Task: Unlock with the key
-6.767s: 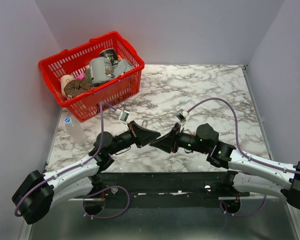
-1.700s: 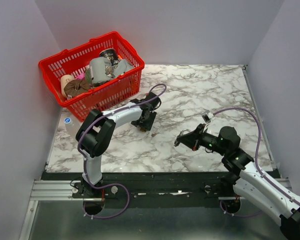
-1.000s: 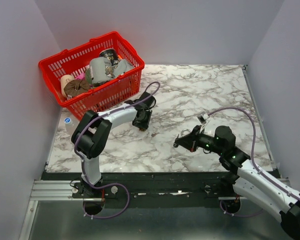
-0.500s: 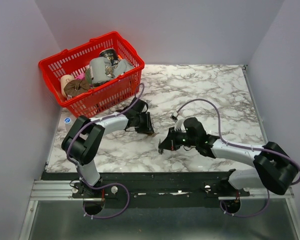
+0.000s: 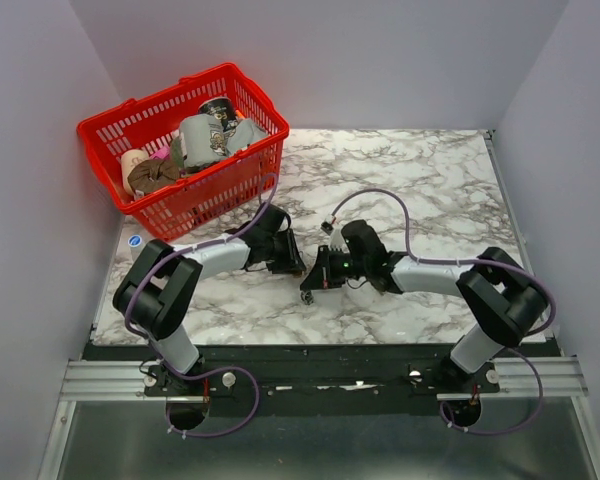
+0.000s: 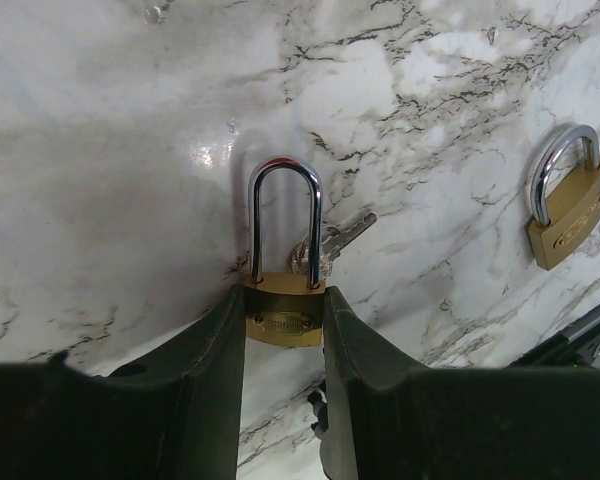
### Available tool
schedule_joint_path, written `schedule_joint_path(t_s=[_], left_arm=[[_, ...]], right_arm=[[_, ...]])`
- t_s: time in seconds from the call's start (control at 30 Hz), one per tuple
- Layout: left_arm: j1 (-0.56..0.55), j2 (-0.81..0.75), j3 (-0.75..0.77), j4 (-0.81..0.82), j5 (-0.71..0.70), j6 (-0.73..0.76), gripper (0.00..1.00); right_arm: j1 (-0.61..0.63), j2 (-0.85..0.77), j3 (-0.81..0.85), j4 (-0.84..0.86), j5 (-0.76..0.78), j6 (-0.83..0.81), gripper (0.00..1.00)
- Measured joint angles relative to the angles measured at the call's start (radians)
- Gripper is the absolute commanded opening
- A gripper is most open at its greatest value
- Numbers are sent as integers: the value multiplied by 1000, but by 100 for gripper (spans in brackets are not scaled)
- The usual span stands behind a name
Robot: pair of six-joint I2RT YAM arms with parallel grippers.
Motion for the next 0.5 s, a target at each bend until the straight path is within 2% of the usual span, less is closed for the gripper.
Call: schedule_joint_path(t_s=[0.5], left_arm=[[1, -112, -19, -18, -109, -3, 0]], right_arm=[[-39, 109, 52, 38, -106, 49, 1]])
